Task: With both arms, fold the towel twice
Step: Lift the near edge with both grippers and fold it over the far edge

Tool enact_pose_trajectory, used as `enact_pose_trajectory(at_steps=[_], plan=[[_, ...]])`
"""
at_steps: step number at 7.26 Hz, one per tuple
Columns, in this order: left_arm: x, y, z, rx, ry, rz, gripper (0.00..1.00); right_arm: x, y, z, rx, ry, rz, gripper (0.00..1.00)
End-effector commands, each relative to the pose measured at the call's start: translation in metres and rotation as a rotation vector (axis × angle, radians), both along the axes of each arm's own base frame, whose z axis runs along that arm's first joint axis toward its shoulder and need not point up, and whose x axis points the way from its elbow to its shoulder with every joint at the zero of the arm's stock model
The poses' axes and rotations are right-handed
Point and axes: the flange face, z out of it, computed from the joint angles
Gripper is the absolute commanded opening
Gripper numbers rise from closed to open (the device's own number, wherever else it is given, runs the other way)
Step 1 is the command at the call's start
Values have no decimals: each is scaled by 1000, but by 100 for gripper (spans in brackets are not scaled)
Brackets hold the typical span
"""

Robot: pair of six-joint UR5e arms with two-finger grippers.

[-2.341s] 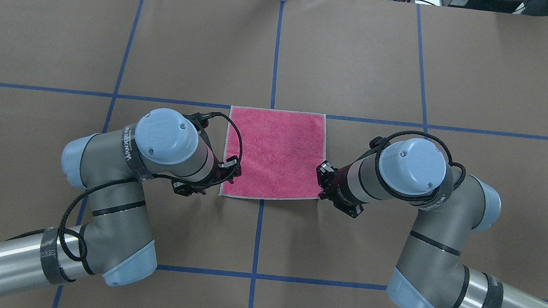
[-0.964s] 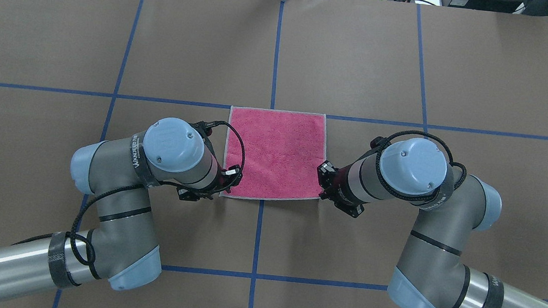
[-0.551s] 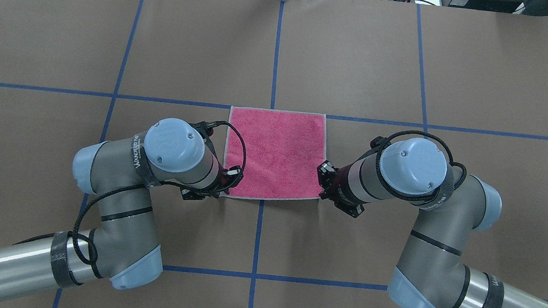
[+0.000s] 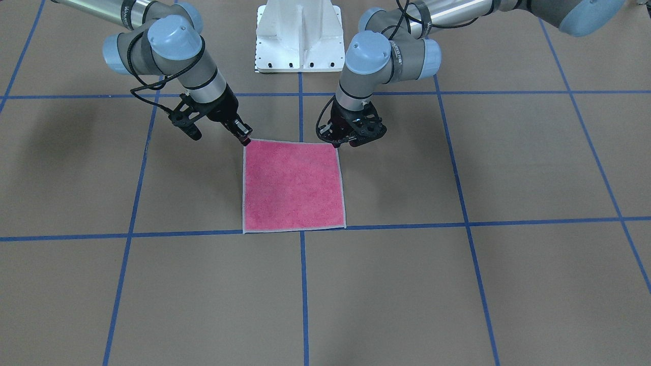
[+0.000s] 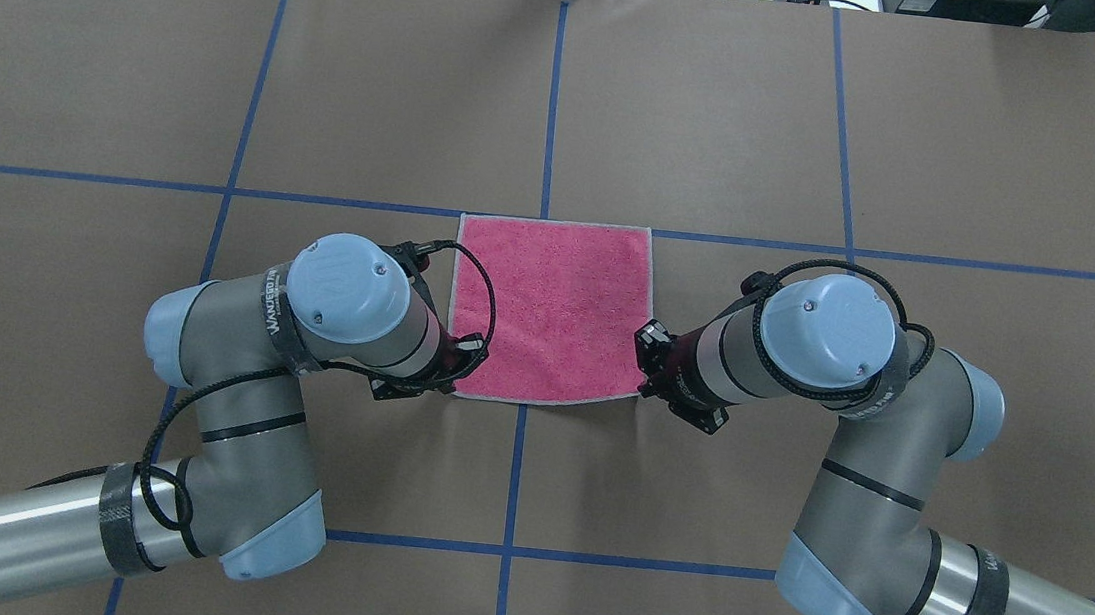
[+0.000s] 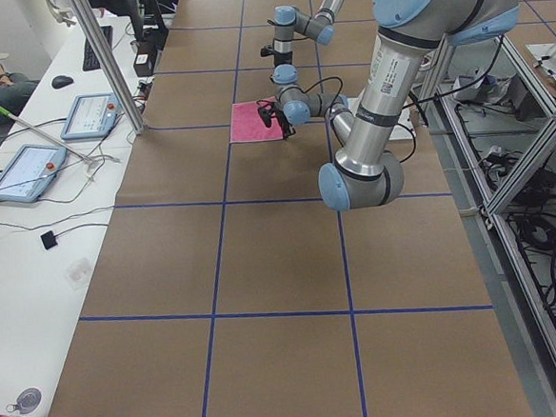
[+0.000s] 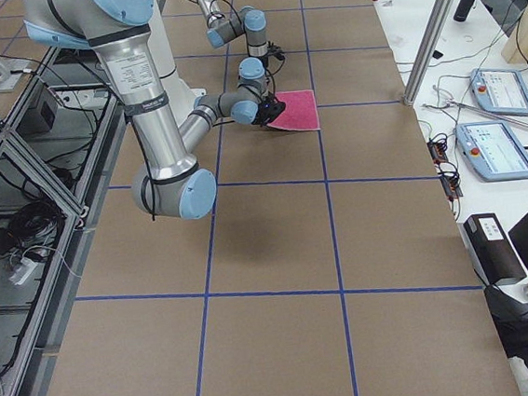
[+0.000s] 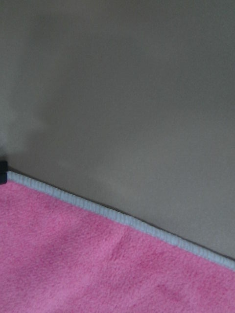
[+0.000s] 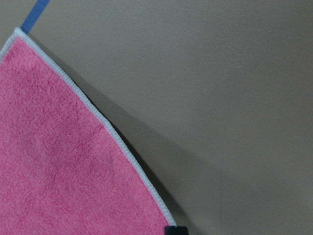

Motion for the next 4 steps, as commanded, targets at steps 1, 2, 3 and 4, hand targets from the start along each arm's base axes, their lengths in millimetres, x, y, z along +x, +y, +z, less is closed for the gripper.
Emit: enact_pose_trajectory(at_steps=[1, 2, 3, 4], plan=[[-10, 1, -17, 9, 29, -6, 0, 13, 7, 0, 2, -9, -5, 0], [-11, 1, -19, 10, 32, -6, 0, 13, 7, 0, 2, -9, -6, 0], [-14, 1, -23, 13, 40, -9, 0, 13, 7, 0, 1, -10, -7, 0], [-16, -2, -24, 14, 40, -15, 0, 13, 7, -2, 2, -12, -7, 0]])
